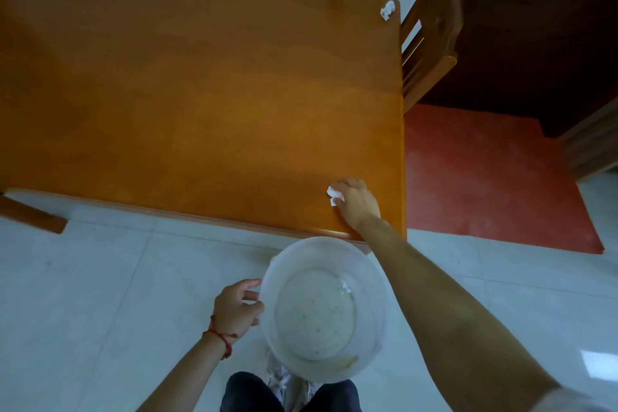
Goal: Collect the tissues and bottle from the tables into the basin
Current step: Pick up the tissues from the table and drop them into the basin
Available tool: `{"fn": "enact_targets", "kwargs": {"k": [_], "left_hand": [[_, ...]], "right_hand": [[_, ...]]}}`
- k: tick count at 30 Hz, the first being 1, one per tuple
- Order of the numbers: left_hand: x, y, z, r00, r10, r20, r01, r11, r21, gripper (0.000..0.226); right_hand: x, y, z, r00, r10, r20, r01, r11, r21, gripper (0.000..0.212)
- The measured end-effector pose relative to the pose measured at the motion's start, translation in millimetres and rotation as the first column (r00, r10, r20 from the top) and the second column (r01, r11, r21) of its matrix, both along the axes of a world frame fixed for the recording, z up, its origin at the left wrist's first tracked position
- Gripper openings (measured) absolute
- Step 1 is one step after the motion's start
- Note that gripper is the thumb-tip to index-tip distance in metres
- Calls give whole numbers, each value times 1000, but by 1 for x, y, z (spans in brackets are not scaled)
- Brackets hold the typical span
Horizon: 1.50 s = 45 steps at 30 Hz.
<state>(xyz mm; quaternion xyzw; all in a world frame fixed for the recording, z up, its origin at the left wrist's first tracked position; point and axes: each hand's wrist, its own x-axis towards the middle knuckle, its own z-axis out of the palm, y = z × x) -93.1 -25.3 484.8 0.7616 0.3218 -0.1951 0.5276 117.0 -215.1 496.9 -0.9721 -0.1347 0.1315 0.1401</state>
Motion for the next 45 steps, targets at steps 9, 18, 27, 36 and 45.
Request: {"fn": "enact_targets", "kwargs": {"k": [9,18,27,36,45], "left_hand": [[0,0,-2,1000,-15,7,15,1000,8,48],[1,4,3,1000,10,26,-9,998,-62,47],[10,-12,-1,989,-132,60,134,990,-39,45],[13,-77,2,928,-364,76,367,930,-18,44],[-3,-205,5,829,-548,115,553,833,-12,45]], "right_hand": [[-83,-10,17,990,-139,-31,139,895,425,24],[-184,-30,12,956,-148,-254,237,900,367,57],[-249,-96,-2,605,-708,-363,793,497,352,52],[-306,-151,-8,416,-770,-484,893,243,379,29],[-379,-248,1,260,-848,-462,904,46,424,29]]}}
